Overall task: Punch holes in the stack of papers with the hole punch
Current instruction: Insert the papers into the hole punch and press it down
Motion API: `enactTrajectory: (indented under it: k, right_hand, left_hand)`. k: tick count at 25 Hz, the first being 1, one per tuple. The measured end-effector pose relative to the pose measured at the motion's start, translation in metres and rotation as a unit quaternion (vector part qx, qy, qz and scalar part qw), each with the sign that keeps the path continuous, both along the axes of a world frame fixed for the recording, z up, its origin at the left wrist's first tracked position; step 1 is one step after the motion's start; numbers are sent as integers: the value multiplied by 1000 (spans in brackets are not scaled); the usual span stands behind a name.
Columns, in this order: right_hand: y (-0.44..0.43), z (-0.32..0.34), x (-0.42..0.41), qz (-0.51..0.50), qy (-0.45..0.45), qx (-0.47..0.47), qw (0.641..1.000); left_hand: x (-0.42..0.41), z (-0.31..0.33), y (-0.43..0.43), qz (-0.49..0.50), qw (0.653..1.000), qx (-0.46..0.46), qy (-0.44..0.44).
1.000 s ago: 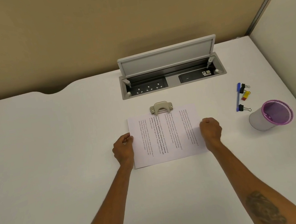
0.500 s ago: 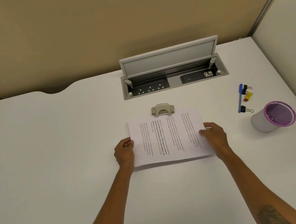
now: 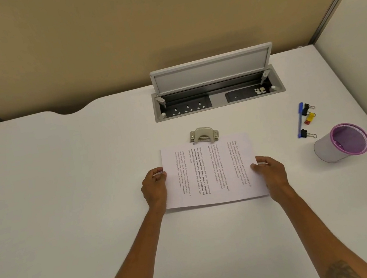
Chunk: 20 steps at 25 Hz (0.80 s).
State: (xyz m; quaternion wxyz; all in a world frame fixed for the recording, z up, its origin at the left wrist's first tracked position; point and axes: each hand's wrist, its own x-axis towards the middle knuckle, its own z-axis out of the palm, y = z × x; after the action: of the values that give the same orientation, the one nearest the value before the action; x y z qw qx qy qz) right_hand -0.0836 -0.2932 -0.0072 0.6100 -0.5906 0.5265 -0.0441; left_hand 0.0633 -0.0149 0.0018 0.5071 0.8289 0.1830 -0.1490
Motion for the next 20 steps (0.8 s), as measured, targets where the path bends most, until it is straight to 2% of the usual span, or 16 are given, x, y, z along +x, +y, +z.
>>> enactTrajectory:
  k: [6, 9, 10, 12, 14, 16, 20]
  right_hand:
    - [6, 1, 6, -10, 0, -21, 1000]
    - [13, 12, 13, 5, 52, -66, 996]
    - [17, 15, 16, 23, 84, -112, 990]
    - [29, 17, 24, 76, 122, -261, 955]
    - [40, 16, 37, 109, 48, -355, 927]
    - [52, 17, 58, 163, -35, -356, 919]
    - [58, 15, 101, 248, -23, -267, 931]
  left_hand:
    - [-2, 2, 1, -13, 998, -55, -5]
    - [-5, 4, 2, -64, 996, -67, -15]
    - [-6, 4, 3, -74, 995, -68, -16]
    - [-6, 1, 5, -81, 994, -73, -16]
    - [-6, -1, 6, -77, 994, -72, -13]
    - [-7, -1, 6, -74, 994, -76, -15]
    - [-8, -3, 6, -75, 994, -81, -15]
